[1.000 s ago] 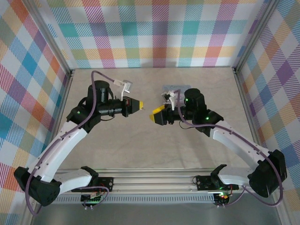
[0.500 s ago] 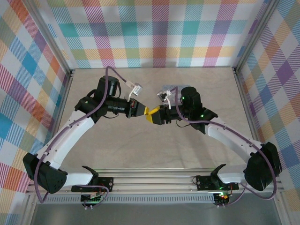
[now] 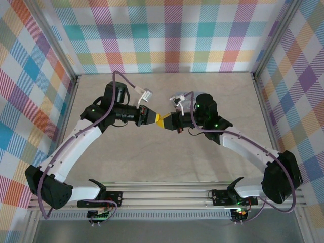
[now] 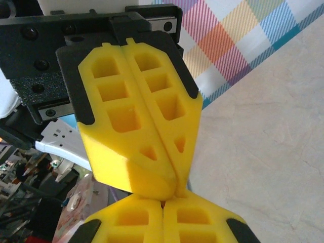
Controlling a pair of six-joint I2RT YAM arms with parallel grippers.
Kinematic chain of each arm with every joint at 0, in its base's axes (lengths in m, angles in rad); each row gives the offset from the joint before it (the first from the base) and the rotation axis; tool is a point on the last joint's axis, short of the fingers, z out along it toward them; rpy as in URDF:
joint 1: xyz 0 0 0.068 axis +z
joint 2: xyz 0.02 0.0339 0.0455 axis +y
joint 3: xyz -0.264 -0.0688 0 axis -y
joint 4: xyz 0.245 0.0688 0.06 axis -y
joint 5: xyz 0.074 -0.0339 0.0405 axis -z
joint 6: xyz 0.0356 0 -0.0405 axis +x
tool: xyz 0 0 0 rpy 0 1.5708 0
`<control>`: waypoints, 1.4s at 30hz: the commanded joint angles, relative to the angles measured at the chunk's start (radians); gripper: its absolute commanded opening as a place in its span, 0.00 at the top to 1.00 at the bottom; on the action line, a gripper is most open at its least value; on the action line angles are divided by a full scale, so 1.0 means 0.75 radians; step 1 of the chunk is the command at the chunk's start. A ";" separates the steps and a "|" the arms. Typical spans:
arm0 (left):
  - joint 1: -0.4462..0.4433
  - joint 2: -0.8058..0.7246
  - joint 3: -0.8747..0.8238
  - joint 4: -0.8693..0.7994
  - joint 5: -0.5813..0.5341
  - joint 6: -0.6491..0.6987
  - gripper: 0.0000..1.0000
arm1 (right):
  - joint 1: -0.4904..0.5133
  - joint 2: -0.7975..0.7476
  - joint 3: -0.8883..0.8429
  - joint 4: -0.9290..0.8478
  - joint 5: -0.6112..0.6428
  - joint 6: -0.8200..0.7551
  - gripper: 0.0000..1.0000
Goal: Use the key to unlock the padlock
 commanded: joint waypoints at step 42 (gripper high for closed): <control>0.020 -0.183 -0.550 0.910 -0.166 -0.767 0.59 | 0.001 -0.048 -0.123 0.155 0.205 -0.044 1.00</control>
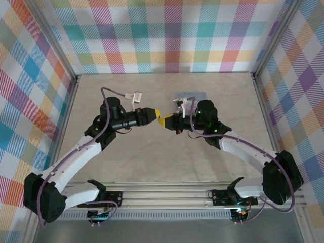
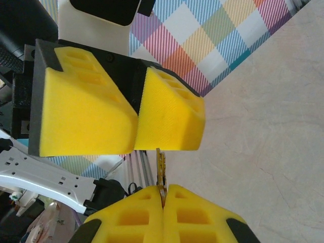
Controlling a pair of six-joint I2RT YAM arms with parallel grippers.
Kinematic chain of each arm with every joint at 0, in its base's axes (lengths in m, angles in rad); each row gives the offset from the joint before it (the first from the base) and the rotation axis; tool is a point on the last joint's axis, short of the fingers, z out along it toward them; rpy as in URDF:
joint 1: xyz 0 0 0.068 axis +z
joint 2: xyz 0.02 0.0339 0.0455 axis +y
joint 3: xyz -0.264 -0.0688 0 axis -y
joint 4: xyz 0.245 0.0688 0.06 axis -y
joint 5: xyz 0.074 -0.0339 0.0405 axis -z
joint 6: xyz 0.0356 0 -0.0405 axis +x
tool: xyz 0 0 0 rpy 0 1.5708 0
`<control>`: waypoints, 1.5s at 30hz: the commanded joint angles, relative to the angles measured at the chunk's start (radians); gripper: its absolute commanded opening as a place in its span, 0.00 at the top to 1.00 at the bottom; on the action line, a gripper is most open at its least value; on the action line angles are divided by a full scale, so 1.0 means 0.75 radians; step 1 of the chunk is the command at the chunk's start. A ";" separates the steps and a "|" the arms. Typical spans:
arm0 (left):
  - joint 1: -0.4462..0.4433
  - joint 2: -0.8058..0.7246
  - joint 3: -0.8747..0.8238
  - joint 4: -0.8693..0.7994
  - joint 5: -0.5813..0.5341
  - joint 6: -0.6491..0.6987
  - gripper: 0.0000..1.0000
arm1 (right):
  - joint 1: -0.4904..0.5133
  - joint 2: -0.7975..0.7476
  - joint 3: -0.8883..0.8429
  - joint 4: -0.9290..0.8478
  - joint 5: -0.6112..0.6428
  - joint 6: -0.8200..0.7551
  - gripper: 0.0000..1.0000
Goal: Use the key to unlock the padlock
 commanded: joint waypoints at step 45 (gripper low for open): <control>-0.032 0.218 0.476 -0.624 0.241 0.726 1.00 | -0.150 -0.120 0.091 -0.235 -0.335 0.067 0.57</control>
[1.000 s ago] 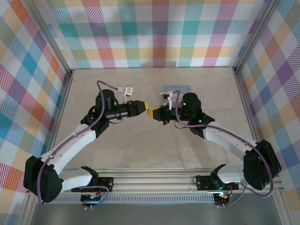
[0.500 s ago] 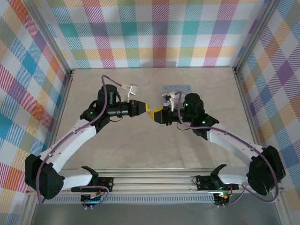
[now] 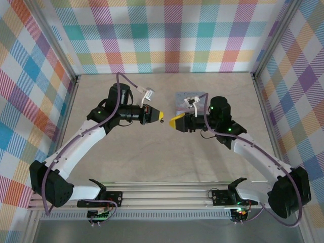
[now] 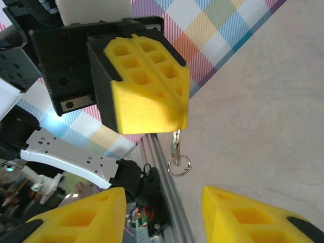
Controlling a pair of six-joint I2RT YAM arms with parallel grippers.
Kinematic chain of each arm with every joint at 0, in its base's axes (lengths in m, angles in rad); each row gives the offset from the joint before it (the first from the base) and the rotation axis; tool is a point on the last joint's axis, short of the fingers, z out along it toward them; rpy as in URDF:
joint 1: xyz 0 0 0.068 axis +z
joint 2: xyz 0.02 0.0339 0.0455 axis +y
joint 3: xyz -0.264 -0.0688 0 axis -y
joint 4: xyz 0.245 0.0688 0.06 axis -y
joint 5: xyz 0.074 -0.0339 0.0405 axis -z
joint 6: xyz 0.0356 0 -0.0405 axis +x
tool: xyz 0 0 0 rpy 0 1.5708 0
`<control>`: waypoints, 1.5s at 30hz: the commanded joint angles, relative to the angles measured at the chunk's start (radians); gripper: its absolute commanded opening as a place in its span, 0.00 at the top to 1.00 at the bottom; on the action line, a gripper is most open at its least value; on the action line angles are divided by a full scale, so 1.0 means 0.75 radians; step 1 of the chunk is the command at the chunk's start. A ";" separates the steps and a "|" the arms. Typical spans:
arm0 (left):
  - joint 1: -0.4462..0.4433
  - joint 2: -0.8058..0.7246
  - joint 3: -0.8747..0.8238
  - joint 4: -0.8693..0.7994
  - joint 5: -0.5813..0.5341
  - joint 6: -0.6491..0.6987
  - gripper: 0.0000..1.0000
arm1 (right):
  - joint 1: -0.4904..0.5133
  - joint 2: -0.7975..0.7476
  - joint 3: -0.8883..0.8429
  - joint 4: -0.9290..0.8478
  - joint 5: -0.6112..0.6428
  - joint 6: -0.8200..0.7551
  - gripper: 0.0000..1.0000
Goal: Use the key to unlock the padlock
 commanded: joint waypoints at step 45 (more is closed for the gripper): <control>0.050 -0.084 -0.117 0.211 -0.179 -0.271 0.73 | 0.067 0.083 -0.145 0.435 0.216 0.122 1.00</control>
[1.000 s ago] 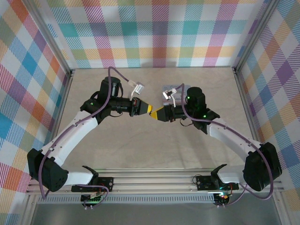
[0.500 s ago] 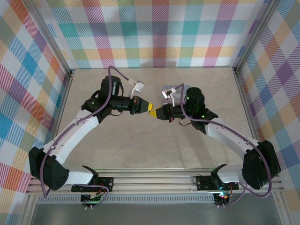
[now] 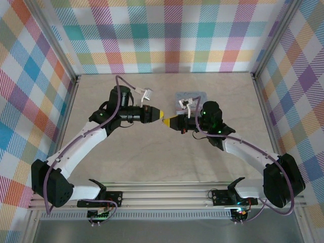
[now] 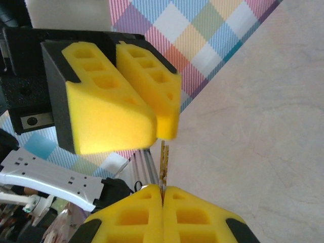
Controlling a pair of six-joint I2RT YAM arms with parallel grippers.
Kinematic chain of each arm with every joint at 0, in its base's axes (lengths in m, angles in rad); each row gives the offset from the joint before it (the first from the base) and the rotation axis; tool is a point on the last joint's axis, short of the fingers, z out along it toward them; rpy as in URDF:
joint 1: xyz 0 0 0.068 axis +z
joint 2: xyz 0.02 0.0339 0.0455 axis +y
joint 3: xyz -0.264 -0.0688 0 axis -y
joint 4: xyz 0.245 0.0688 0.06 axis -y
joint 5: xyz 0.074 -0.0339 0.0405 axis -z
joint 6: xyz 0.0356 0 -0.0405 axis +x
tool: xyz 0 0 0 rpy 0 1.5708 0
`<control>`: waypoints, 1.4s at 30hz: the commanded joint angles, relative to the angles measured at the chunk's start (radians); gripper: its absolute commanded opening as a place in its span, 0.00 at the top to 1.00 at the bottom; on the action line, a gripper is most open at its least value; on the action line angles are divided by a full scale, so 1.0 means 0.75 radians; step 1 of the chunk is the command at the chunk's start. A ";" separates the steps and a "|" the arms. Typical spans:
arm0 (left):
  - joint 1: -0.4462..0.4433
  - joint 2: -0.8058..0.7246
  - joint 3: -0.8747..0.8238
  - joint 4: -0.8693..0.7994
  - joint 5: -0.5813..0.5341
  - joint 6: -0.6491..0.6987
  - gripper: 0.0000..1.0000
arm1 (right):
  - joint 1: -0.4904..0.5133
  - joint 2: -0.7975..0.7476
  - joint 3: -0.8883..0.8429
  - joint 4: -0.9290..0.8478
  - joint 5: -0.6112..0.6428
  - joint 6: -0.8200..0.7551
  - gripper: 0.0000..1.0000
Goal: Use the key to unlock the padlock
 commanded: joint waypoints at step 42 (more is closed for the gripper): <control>-0.061 0.037 -0.150 0.351 -0.004 -0.255 0.76 | 0.001 -0.084 -0.036 0.002 0.081 -0.069 1.00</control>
